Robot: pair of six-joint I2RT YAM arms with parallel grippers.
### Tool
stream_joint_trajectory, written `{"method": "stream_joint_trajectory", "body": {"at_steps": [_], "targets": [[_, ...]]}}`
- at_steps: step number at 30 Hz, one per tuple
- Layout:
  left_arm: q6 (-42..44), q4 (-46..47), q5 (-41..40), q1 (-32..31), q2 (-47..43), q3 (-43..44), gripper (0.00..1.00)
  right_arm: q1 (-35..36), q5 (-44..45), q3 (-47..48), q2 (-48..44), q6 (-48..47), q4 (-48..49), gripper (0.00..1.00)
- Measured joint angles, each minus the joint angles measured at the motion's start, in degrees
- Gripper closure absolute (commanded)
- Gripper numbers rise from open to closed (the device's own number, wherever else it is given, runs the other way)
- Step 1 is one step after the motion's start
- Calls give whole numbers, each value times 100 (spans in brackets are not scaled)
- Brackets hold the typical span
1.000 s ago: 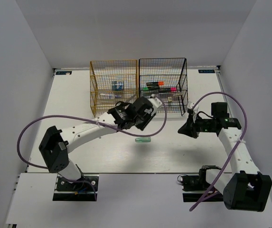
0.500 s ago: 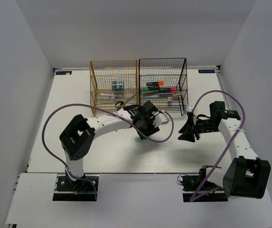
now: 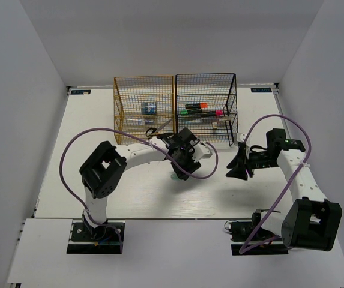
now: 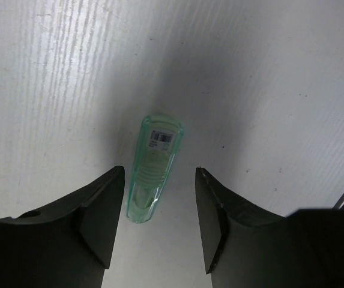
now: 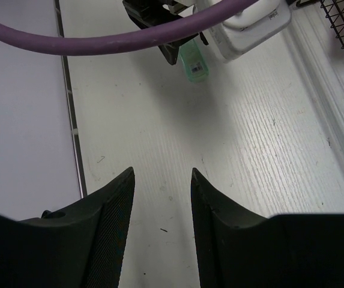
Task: Sort the stationery into containers
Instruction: Pick up the pen from the center of the board.
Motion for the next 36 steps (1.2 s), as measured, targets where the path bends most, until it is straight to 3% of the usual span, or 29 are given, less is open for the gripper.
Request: {"method": "stream_joint_trajectory", "body": {"at_steps": [10,18,23,24,27,36], "targets": [[74,236,-142,-72,179,-192,39,-68,-133,2,26,-166,-160,54],[297,446,-911,-350,181,-260,50,-160,-262,11,28,-382,-363,53],[382,494,-1355,-553,177,-280,73,-214,-350,66,81,-540,-551,53],[398,516,-1429,-581,173,-289,85,-225,-374,92,103,-575,-590,53],[400,570,-1510,-599,173,-299,100,-256,-413,138,136,-640,-658,53],[208,210,-1274,-297,175,-109,100,-306,-444,157,177,-743,-789,54]]}}
